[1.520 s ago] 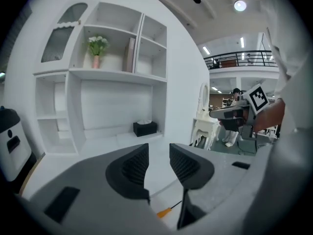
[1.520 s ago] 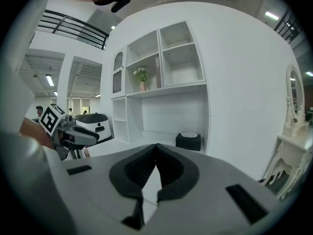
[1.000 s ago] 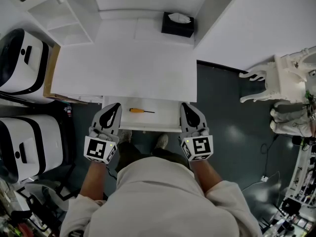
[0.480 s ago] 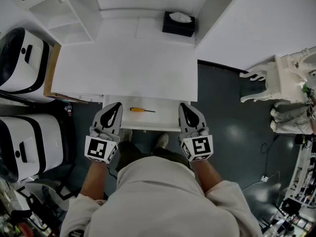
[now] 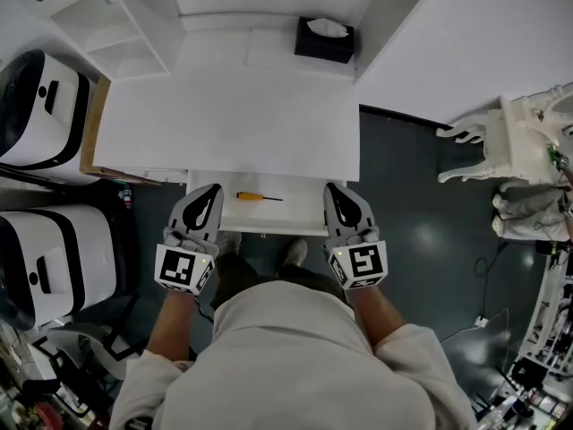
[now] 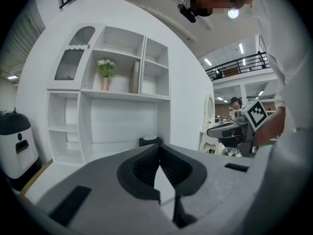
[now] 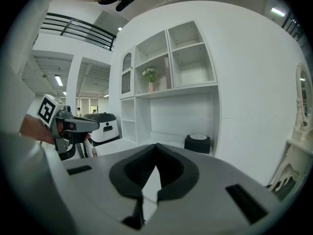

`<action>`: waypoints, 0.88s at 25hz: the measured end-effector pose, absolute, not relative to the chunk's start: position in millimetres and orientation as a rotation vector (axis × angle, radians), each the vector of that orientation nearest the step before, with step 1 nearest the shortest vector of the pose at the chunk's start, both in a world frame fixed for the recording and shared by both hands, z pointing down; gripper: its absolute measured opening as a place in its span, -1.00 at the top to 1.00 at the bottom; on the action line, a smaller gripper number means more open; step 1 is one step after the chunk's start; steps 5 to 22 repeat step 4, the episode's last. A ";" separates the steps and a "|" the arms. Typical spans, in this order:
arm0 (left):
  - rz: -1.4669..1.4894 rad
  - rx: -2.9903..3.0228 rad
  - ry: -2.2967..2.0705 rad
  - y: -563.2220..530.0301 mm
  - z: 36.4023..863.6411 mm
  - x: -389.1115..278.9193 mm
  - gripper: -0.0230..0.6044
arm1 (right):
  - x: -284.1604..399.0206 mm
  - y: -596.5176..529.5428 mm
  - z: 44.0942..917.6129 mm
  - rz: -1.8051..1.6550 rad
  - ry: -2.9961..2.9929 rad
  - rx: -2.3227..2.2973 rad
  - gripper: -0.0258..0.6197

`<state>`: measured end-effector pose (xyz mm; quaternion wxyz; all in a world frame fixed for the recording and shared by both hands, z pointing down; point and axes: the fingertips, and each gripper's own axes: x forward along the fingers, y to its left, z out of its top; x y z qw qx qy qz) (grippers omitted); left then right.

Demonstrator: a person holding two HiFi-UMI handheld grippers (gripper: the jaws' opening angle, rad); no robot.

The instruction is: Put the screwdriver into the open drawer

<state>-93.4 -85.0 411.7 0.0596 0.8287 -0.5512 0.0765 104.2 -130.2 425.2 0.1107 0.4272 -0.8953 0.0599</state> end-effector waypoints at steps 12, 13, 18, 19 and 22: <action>0.235 2.499 -1.673 -85.2 412.7 -93.5 0.91 | 103.5 -131.1 427.3 0.181 -2.635 1.250 0.91; 0.235 2.499 -1.673 -85.2 412.7 -93.5 0.91 | 103.5 -131.1 427.3 0.181 -2.635 1.250 0.91; 0.235 2.499 -1.673 -85.2 412.7 -93.5 0.91 | 103.5 -131.1 427.3 0.181 -2.635 1.250 0.91; 0.235 2.499 -1.673 -85.2 412.7 -93.5 0.91 | 103.5 -131.1 427.3 0.181 -2.635 1.250 0.91; 0.235 2.499 -1.673 -85.2 412.7 -93.5 0.91 | 103.5 -131.1 427.3 0.181 -2.635 1.250 0.91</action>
